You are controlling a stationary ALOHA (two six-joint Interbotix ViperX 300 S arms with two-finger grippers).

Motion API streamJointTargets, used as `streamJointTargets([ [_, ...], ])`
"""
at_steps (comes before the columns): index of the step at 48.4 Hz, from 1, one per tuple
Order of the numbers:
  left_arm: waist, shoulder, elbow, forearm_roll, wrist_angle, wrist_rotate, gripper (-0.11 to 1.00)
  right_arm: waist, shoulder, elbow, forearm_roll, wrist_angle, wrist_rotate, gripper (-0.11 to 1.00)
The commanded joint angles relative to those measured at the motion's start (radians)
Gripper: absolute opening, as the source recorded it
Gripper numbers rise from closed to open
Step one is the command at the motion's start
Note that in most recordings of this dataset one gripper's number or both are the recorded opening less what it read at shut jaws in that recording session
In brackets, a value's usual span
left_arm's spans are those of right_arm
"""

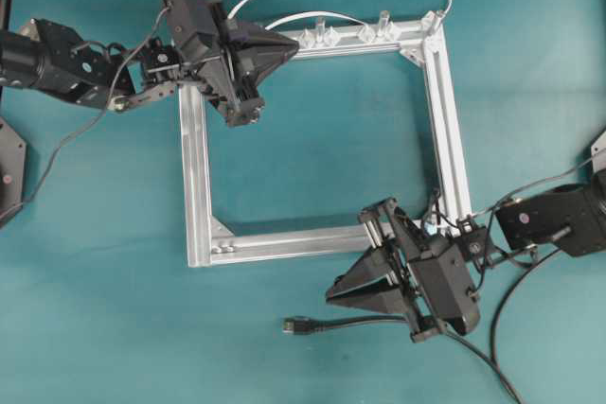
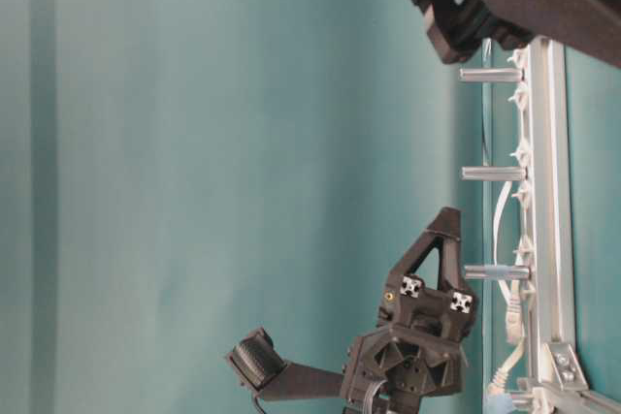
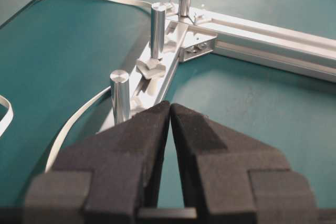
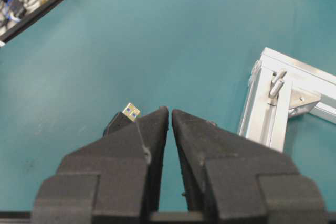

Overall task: Insert the wire through the string loop located on the right side.
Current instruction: 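Lower the open right gripper toward the black USB cable plug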

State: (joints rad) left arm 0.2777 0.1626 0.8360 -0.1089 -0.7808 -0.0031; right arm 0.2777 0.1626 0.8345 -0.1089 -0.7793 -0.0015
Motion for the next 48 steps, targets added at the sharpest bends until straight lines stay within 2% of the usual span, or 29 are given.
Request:
streamJointTargets([
  [1, 0.002, -0.04, -0.034, 0.041, 0.032, -0.012, 0.15, -0.008, -0.011, -0.012, 0.008, -0.002, 0.003, 0.24],
  [3, 0.002, -0.043, -0.046, 0.041, 0.061, -0.014, 0.12, -0.008, -0.009, -0.014, 0.018, 0.014, 0.005, 0.22],
  [6, 0.002, -0.044, -0.064, 0.041, 0.109, -0.015, 0.01, -0.008, -0.009, -0.015, 0.02, 0.037, 0.003, 0.08],
  [9, 0.002, -0.043, -0.081, 0.043, 0.147, -0.015, 0.0, -0.006, -0.011, -0.02, 0.02, 0.049, 0.003, 0.02],
  [19, 0.0, -0.051, -0.089, 0.043, 0.155, -0.017, 0.01, -0.006, -0.028, -0.043, 0.025, 0.055, 0.003, 0.01],
  [21, 0.0, -0.055, -0.087, 0.043, 0.158, -0.017, 0.08, -0.006, -0.029, -0.048, 0.025, 0.055, 0.005, 0.02],
  [24, -0.002, -0.063, -0.084, 0.043, 0.16, -0.015, 0.24, -0.006, -0.029, -0.052, 0.025, 0.058, 0.005, 0.02],
  [27, -0.002, -0.077, -0.077, 0.043, 0.161, -0.014, 0.41, -0.006, -0.029, -0.054, 0.026, 0.061, 0.005, 0.11],
  [30, -0.002, -0.089, -0.069, 0.043, 0.164, -0.011, 0.55, -0.006, -0.029, -0.054, 0.034, 0.063, 0.005, 0.25],
  [32, -0.002, -0.095, -0.063, 0.043, 0.169, -0.011, 0.54, -0.006, -0.029, -0.055, 0.048, 0.066, 0.005, 0.36],
  [35, -0.002, -0.107, -0.054, 0.043, 0.175, -0.011, 0.47, -0.008, -0.032, -0.054, 0.078, 0.069, 0.005, 0.55],
  [39, -0.002, -0.121, -0.043, 0.043, 0.187, -0.011, 0.47, -0.008, -0.038, -0.052, 0.11, 0.067, 0.003, 0.76],
  [48, -0.003, -0.143, -0.038, 0.043, 0.238, -0.012, 0.52, 0.0, -0.044, -0.049, 0.187, 0.067, 0.003, 0.74],
])
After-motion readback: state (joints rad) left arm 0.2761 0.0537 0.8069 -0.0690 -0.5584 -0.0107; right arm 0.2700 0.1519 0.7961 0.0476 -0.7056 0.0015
